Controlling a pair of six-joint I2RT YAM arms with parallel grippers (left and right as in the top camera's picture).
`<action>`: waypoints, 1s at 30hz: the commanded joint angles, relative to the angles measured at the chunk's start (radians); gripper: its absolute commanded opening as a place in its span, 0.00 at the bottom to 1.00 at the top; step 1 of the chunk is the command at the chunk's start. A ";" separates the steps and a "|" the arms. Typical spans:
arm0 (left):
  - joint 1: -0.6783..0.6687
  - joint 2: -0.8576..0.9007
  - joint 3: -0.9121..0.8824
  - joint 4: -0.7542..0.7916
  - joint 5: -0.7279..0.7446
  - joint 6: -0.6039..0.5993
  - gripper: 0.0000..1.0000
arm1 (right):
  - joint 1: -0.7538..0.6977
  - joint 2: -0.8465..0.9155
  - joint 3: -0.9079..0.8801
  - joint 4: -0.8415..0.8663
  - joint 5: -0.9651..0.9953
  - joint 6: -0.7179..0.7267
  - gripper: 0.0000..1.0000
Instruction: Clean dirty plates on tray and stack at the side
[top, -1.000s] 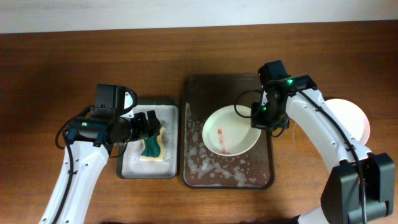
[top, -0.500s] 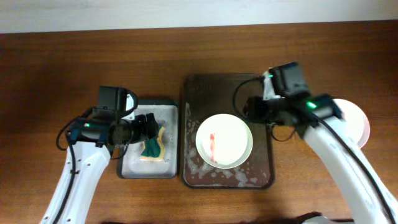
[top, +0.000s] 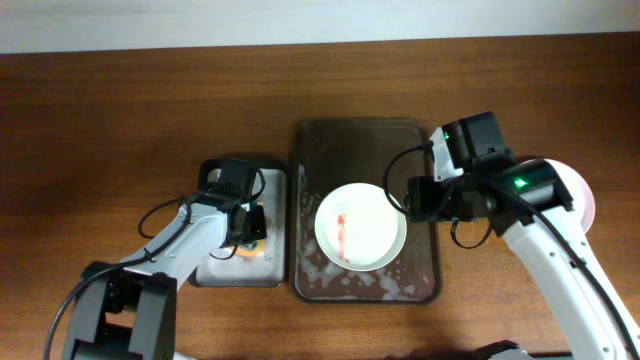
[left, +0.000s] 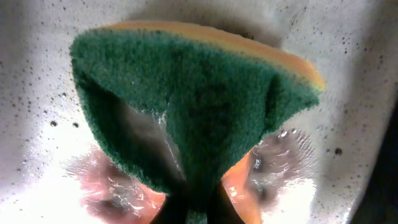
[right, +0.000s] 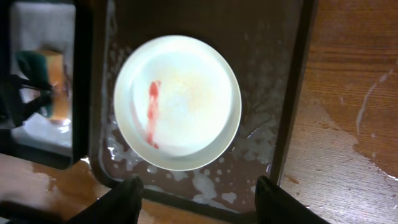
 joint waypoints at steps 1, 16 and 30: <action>-0.003 0.012 0.061 -0.076 0.035 -0.003 0.00 | 0.005 0.087 -0.038 -0.002 0.066 -0.010 0.46; -0.074 -0.132 0.333 -0.262 0.325 0.097 0.00 | -0.086 0.575 -0.048 0.132 -0.018 -0.085 0.32; -0.386 0.235 0.333 0.088 0.391 -0.208 0.00 | -0.085 0.638 -0.055 0.194 -0.055 -0.088 0.04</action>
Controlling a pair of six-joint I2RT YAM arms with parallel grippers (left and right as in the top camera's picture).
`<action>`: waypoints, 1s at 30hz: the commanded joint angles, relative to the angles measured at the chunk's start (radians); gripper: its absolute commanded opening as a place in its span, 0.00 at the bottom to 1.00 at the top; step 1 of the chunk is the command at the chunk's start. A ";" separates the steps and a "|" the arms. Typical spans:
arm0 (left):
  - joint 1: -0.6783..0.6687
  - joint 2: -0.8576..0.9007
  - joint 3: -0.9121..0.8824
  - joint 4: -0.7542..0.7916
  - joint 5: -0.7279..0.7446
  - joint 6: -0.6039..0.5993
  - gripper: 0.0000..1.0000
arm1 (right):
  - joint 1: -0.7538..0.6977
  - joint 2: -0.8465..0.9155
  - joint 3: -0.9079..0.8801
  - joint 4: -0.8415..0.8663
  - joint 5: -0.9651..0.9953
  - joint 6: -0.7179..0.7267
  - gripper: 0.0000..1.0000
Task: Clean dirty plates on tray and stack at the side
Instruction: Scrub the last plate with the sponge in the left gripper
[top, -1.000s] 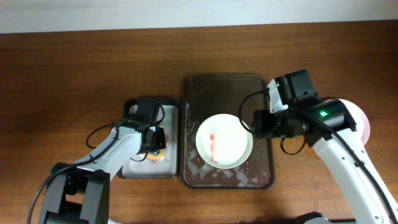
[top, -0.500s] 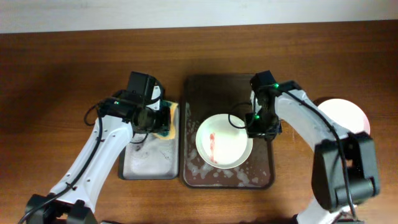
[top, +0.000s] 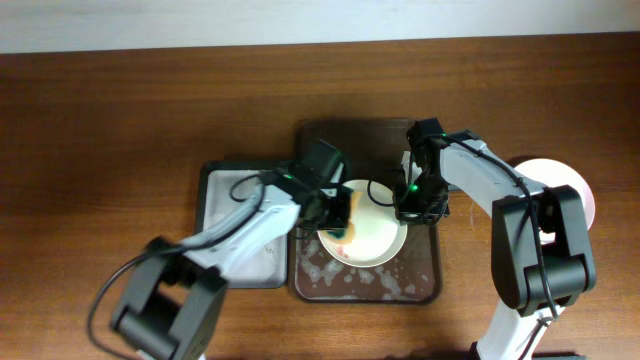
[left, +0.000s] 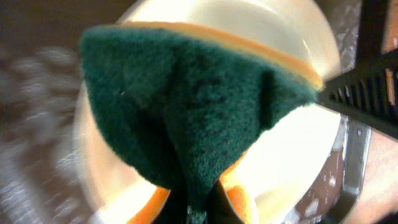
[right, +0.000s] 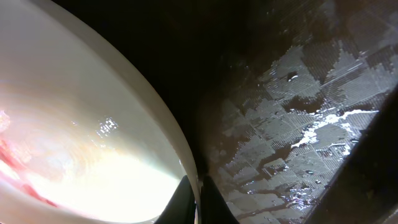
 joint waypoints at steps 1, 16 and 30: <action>-0.040 0.097 0.010 0.130 0.127 -0.094 0.00 | 0.001 0.017 -0.015 0.011 0.022 0.011 0.04; 0.059 0.244 0.203 -0.368 -0.557 -0.110 0.00 | 0.001 0.017 -0.015 -0.013 0.023 0.019 0.04; -0.027 0.353 0.244 0.063 0.261 -0.070 0.01 | 0.001 0.017 -0.015 0.000 0.025 0.018 0.04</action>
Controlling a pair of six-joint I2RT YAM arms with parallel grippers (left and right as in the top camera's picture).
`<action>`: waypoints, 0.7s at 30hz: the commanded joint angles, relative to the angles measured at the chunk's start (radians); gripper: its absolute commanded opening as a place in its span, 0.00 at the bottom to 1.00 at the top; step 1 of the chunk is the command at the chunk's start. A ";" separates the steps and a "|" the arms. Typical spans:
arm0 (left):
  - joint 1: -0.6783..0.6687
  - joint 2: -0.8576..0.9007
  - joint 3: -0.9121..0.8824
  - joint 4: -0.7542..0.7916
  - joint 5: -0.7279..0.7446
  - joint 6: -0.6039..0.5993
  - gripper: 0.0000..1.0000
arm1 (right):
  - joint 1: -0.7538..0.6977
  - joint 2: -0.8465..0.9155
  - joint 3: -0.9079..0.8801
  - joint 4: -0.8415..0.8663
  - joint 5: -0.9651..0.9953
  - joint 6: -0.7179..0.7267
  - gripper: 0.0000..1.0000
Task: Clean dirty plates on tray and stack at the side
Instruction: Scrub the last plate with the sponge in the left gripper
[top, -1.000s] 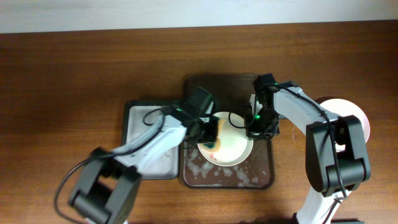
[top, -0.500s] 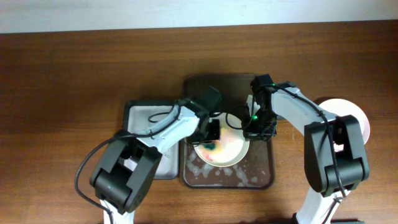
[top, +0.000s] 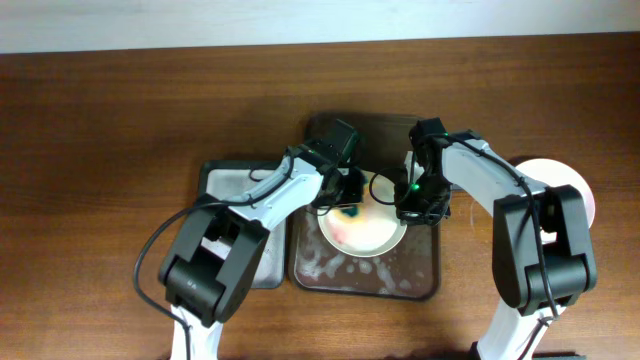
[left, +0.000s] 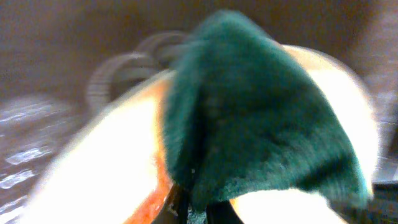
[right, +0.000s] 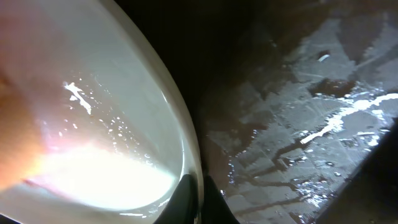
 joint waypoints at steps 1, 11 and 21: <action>-0.041 0.079 -0.005 0.056 0.227 0.010 0.03 | 0.013 0.015 -0.014 0.006 0.035 -0.015 0.04; 0.101 0.057 0.119 -0.288 -0.321 0.155 0.00 | 0.013 0.015 -0.014 -0.006 0.035 -0.014 0.04; 0.153 -0.188 0.243 -0.569 -0.157 0.288 0.00 | 0.013 -0.041 -0.013 -0.022 0.035 -0.034 0.04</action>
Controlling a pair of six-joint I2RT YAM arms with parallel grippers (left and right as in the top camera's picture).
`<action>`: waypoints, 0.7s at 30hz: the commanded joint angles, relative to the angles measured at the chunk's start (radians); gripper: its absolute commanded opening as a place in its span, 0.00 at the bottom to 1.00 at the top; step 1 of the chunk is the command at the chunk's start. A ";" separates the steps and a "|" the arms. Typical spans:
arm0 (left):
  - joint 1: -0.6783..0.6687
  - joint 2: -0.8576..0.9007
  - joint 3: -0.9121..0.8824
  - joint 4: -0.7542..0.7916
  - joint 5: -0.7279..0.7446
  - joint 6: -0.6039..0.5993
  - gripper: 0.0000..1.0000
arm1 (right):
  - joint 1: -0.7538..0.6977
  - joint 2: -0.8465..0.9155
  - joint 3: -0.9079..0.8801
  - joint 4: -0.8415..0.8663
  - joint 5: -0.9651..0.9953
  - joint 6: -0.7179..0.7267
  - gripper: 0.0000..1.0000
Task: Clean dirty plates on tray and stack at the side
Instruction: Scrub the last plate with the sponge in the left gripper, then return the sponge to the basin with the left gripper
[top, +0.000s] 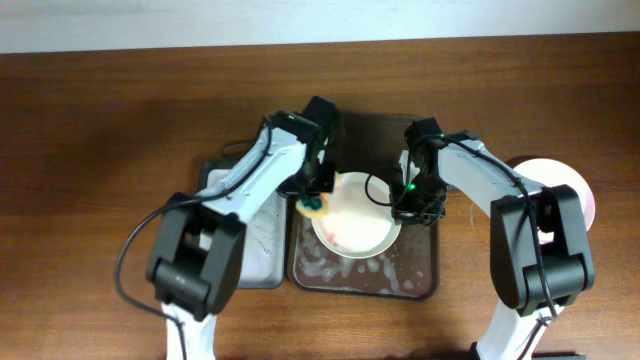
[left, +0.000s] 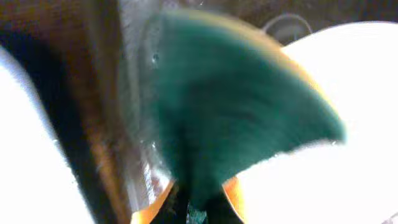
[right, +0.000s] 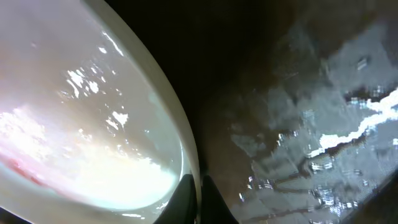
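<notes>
A white plate (top: 355, 215) with a faint pink smear lies on the dark wet tray (top: 420, 275). My left gripper (top: 315, 195) is shut on a green and orange sponge (left: 236, 118), which sits at the plate's left rim, over the tray's left edge. In the overhead view the sponge (top: 313, 207) shows just below the gripper. My right gripper (top: 403, 200) is shut on the plate's right rim (right: 189, 165), one finger on each side of it.
A grey speckled tray (top: 225, 185) lies left of the dark tray, partly under my left arm. A pale pink plate (top: 585, 195) sits on the wooden table at the far right, behind my right arm. Soapy water covers the dark tray's floor (right: 323, 143).
My left gripper has moved left with the sponge, from the plate's upper middle to its left rim. The plate sits slightly further left. The right gripper still holds the rim.
At first the sponge was held over the grey tray and the right gripper hung open above the plate, which bore a red streak. Then the sponge was on the plate and the right gripper pinched its rim. The streak is now a faint pink smear.
</notes>
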 joint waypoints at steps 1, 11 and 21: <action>0.061 -0.199 0.029 -0.095 0.017 0.087 0.00 | -0.003 -0.066 -0.014 -0.035 0.061 -0.039 0.04; 0.299 -0.378 -0.256 -0.164 -0.122 0.144 0.29 | 0.114 -0.481 -0.014 -0.087 0.388 -0.024 0.04; 0.384 -0.487 -0.398 0.024 0.048 0.145 0.68 | 0.532 -0.574 -0.014 -0.103 1.118 0.040 0.04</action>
